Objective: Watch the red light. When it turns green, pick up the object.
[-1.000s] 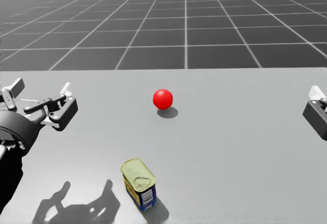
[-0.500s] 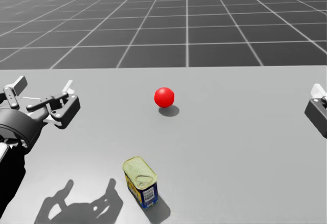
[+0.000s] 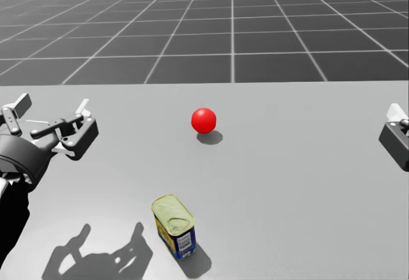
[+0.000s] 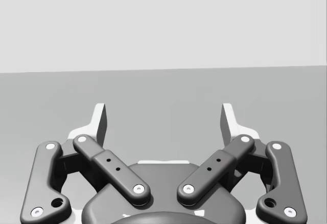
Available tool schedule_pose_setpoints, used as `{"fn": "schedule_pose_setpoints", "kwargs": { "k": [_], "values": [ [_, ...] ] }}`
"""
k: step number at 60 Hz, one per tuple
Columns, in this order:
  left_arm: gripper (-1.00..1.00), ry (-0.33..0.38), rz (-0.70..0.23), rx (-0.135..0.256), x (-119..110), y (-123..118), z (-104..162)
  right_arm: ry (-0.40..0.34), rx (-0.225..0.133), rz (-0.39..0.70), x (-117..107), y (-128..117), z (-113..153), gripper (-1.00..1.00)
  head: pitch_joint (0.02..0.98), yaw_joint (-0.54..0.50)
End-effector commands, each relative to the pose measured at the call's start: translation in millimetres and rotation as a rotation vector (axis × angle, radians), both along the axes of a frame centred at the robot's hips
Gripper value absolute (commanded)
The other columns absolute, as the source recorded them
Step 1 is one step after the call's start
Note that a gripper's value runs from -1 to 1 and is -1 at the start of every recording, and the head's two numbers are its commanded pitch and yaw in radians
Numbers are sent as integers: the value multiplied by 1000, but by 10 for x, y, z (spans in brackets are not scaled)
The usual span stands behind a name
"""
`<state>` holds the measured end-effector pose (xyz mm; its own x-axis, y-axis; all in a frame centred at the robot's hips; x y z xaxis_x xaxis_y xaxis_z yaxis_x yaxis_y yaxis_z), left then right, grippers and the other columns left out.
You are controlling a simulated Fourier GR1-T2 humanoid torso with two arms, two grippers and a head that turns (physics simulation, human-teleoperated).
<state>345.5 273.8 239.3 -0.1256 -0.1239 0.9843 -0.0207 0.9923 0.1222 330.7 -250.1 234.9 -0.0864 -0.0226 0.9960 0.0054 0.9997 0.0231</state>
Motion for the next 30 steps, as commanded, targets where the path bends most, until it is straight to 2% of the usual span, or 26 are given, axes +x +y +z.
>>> {"fn": "schedule_pose_setpoints", "kwargs": {
  "k": [1, 30],
  "values": [
    [-1000, 0, 0, 0, 2, 2, 0, 0, -1, -1, 4, -3, 0, -1000, 585, 92],
    [-1000, 0, -1, 2, 7, 1, -1, -5, -10, -3, 4, -8, -1, -1000, 590, 88]
  ]
}}
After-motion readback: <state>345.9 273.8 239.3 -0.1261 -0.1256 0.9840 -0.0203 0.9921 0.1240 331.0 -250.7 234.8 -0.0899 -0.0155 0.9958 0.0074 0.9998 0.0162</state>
